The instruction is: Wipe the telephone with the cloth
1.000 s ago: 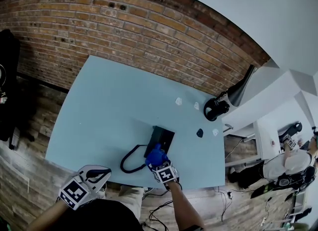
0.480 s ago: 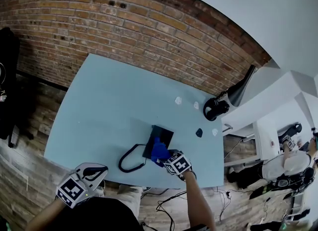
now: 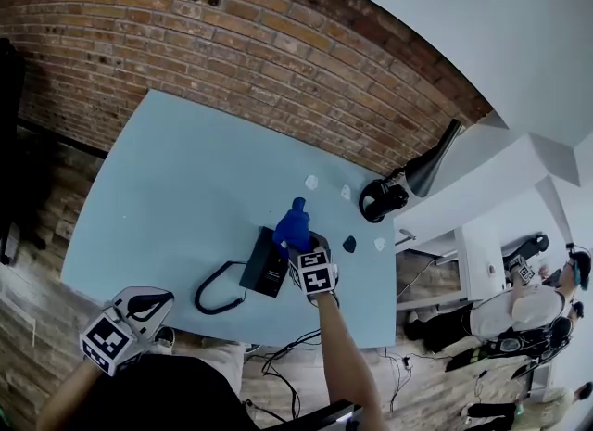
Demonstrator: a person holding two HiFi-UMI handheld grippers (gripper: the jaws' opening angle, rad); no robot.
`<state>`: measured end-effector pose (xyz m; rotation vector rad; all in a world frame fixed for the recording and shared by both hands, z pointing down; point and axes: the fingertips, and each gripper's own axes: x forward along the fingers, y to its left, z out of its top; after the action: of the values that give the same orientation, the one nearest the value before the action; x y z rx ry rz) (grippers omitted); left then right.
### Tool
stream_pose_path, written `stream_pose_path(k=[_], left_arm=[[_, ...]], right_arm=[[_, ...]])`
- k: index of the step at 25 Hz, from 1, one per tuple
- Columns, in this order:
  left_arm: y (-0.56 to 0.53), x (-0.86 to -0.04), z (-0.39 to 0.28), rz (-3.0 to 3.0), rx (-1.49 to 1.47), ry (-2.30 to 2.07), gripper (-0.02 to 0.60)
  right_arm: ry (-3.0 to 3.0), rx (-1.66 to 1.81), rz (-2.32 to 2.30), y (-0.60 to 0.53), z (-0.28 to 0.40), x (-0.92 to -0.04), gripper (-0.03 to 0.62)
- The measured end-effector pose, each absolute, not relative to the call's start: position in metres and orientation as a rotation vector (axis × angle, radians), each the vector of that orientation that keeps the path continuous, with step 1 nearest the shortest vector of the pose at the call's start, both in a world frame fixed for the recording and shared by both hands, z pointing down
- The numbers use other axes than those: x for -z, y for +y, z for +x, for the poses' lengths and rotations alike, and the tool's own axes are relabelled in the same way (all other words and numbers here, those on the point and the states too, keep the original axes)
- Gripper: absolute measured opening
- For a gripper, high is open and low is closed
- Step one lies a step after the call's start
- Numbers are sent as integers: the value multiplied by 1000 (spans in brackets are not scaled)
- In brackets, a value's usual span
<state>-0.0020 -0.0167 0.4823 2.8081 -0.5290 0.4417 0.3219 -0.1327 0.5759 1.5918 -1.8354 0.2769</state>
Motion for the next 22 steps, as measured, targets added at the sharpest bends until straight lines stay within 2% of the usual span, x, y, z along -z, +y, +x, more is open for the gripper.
stream_pose_path(k=[17, 22], left_arm=[[-33, -483, 45, 2809, -421, -624, 8], [-38, -489, 55, 2792, -452, -618, 8]], right_arm=[[-1834, -437, 1588, -151, 356, -623, 143], [-1852, -393, 1606, -150, 351, -632, 143]])
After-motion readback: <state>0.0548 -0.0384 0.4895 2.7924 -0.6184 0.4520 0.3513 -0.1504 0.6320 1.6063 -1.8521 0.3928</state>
